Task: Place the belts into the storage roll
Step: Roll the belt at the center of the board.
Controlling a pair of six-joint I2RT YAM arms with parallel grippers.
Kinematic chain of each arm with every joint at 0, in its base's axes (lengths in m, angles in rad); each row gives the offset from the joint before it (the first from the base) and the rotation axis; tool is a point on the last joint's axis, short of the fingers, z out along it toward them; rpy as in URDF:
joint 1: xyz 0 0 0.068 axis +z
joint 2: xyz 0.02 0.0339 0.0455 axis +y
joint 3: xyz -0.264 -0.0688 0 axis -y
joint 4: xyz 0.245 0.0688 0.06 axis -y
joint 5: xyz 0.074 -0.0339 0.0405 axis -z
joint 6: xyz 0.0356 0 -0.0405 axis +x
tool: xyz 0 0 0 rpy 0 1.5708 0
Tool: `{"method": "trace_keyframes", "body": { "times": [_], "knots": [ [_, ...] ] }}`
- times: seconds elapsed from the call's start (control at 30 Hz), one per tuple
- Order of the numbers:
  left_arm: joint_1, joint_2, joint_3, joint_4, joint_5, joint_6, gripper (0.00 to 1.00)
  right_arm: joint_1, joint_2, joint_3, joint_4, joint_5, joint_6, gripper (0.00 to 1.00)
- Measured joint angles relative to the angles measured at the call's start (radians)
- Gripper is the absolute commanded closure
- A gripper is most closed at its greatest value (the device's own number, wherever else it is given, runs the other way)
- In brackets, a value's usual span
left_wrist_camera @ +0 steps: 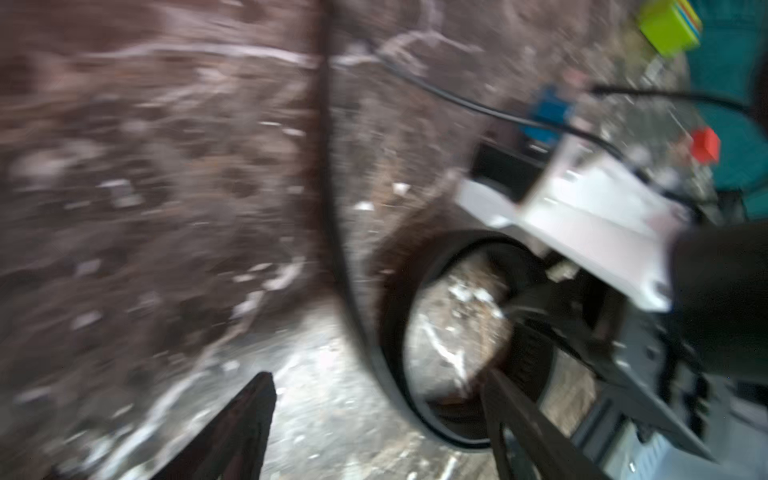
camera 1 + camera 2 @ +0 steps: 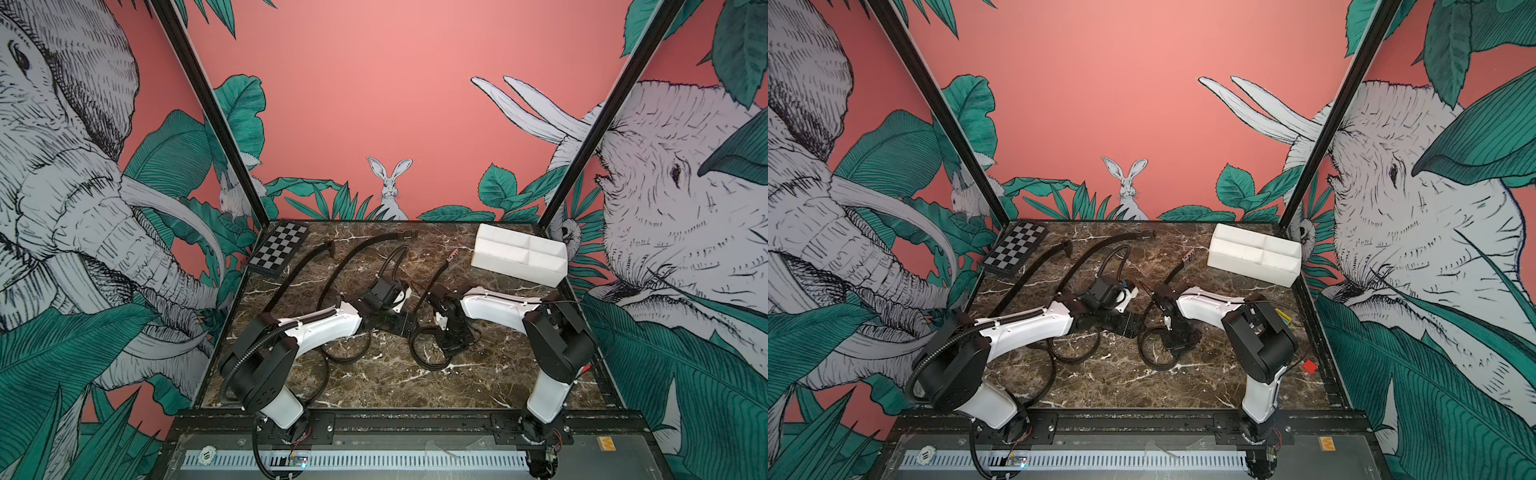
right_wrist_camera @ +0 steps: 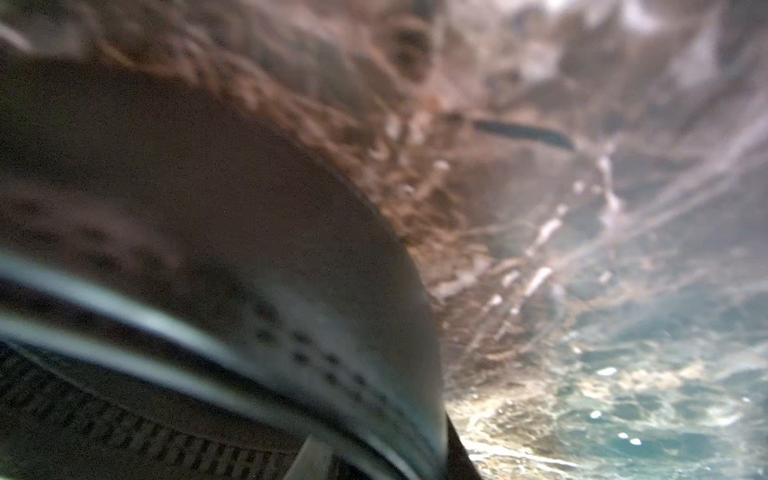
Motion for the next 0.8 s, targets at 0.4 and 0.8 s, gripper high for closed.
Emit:
{"method": "trace_keyframes", "body": {
  "times": [0.4,0.8],
  "knots": [
    [-0.024,0.170,0.106,-0.117,0.013,0.111,0.43,0.003,0.003,0.004,0.011,-0.010,0.001,0.74],
    [-0.077,0.230,0.141,-0.170,-0.034,0.123,0.81,0.003,0.002,0.003,0.017,-0.023,0.013,0.69]
  ]
}}
